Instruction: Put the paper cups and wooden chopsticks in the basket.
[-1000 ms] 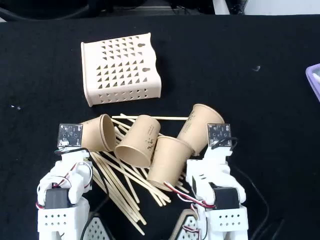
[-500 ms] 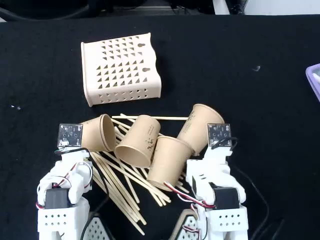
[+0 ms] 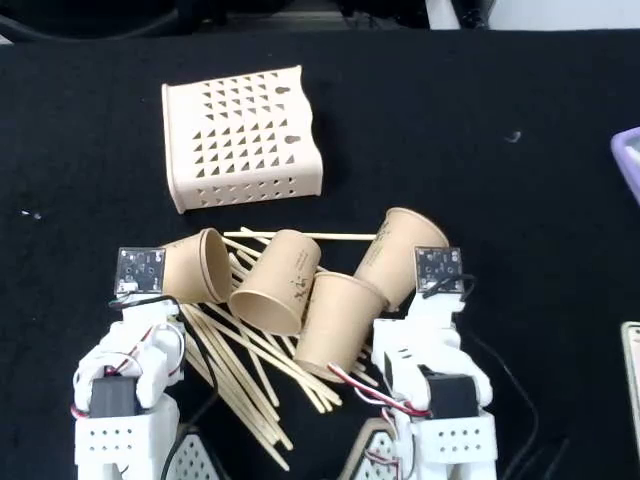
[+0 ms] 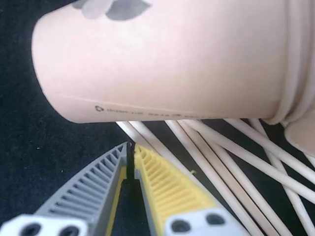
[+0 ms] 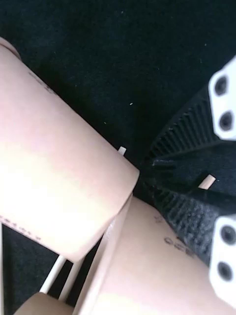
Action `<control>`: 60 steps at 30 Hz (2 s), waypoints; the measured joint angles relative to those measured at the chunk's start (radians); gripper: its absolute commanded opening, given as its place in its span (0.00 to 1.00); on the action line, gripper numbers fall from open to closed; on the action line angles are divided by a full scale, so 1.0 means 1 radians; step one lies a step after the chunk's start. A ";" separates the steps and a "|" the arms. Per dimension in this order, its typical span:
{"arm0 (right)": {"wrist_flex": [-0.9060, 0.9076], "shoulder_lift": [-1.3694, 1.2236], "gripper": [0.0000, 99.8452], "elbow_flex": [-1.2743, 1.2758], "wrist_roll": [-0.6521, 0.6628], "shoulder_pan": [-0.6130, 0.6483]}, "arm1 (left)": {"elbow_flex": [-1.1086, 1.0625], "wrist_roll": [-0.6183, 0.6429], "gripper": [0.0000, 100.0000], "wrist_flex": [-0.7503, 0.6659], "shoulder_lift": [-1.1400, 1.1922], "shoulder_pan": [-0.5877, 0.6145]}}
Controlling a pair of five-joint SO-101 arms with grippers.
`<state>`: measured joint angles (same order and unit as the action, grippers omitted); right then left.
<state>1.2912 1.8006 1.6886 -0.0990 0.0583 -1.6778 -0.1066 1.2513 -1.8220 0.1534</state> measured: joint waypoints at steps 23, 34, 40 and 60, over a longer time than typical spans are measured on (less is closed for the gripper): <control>0.000 0.000 0.04 0.000 -0.002 0.000 | 0.000 -0.002 0.03 0.012 0.000 0.098; 0.000 0.000 0.04 0.000 -0.002 0.081 | 0.098 -0.373 0.03 -0.295 0.000 0.652; -0.163 0.000 0.04 0.000 -0.002 0.124 | 0.133 -0.404 0.03 -0.488 0.000 0.695; -0.411 0.000 0.04 -0.222 0.548 0.124 | 0.626 -0.018 0.22 -0.278 0.227 0.288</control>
<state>0.8800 1.8006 1.4661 0.4488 0.1826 -1.0518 -0.1250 0.9735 -1.5950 0.4419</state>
